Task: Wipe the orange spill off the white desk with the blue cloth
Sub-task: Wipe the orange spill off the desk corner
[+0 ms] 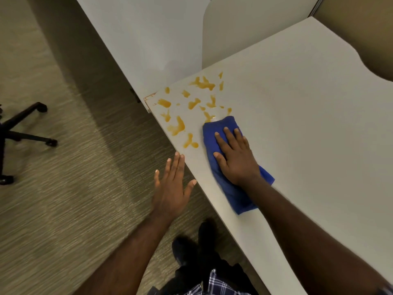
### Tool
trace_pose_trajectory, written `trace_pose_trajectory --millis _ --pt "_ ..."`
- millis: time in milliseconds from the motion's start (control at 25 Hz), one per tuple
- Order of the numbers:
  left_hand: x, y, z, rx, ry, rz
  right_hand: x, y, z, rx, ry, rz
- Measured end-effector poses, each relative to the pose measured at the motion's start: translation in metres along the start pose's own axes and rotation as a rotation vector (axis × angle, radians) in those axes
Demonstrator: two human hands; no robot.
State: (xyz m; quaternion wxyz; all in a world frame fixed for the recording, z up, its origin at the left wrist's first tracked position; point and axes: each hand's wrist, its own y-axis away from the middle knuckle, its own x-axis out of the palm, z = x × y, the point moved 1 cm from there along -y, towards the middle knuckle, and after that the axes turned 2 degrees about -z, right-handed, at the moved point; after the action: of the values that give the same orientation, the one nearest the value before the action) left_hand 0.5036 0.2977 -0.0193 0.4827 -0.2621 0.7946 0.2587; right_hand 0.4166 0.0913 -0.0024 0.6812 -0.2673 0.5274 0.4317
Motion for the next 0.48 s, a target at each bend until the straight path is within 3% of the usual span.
trace_pose_trajectory --millis 160,360,480 --pt "-0.003 0.003 -0.004 -0.003 0.023 0.008 0.002 0.019 -0.008 -0.158 0.031 0.009" --pt "-0.014 0.003 -0.008 0.005 0.026 0.014 -0.006 -0.013 -0.005 -0.007 0.005 0.003" --pt "-0.017 0.002 -0.01 -0.009 0.041 0.003 0.006 -0.011 0.024 -0.128 0.011 0.007"
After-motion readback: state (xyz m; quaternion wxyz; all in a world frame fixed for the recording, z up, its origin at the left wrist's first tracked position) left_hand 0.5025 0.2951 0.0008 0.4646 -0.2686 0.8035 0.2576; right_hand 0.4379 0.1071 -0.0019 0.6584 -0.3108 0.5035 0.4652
